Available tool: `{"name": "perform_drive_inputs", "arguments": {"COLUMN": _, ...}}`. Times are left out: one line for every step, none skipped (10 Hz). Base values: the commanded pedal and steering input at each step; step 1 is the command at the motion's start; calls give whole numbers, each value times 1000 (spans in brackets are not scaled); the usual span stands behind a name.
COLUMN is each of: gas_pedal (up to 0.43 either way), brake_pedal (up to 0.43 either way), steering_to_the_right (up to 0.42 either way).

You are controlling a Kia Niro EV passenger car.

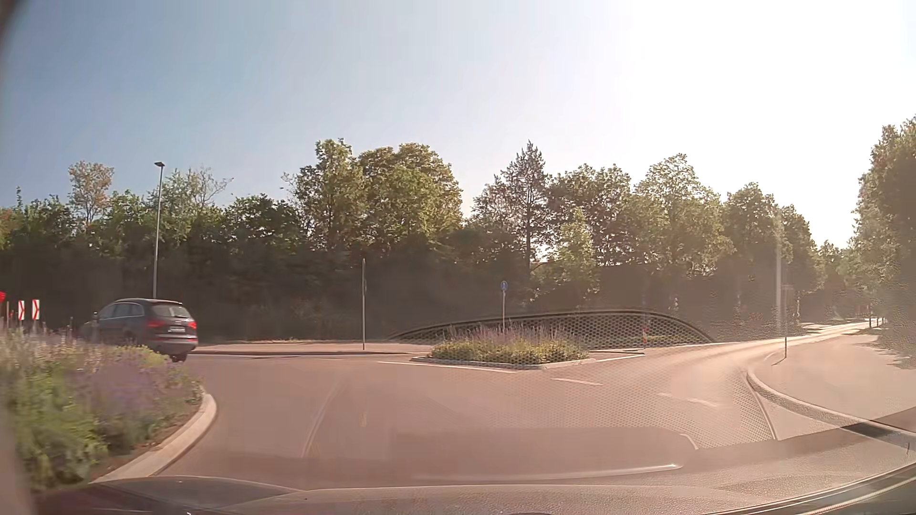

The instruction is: Follow the waypoints while adhering to traffic rules and regulations

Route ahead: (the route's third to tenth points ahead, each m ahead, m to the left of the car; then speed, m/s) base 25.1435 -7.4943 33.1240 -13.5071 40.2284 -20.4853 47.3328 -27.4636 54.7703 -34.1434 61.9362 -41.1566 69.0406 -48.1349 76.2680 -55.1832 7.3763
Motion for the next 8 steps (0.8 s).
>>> {"name": "perform_drive_inputs", "arguments": {"gas_pedal": 228, "brake_pedal": 12, "steering_to_the_right": 121}}
{"name": "perform_drive_inputs", "arguments": {"gas_pedal": 228, "brake_pedal": 12, "steering_to_the_right": 130}}
{"name": "perform_drive_inputs", "arguments": {"gas_pedal": 228, "brake_pedal": 12, "steering_to_the_right": 140}}
{"name": "perform_drive_inputs", "arguments": {"gas_pedal": 228, "brake_pedal": 12, "steering_to_the_right": 147}}
{"name": "perform_drive_inputs", "arguments": {"gas_pedal": 228, "brake_pedal": 12, "steering_to_the_right": 147}}
{"name": "perform_drive_inputs", "arguments": {"gas_pedal": 228, "brake_pedal": 12, "steering_to_the_right": 149}}
{"name": "perform_drive_inputs", "arguments": {"gas_pedal": 228, "brake_pedal": 12, "steering_to_the_right": 148}}
{"name": "perform_drive_inputs", "arguments": {"gas_pedal": 228, "brake_pedal": 12, "steering_to_the_right": 148}}
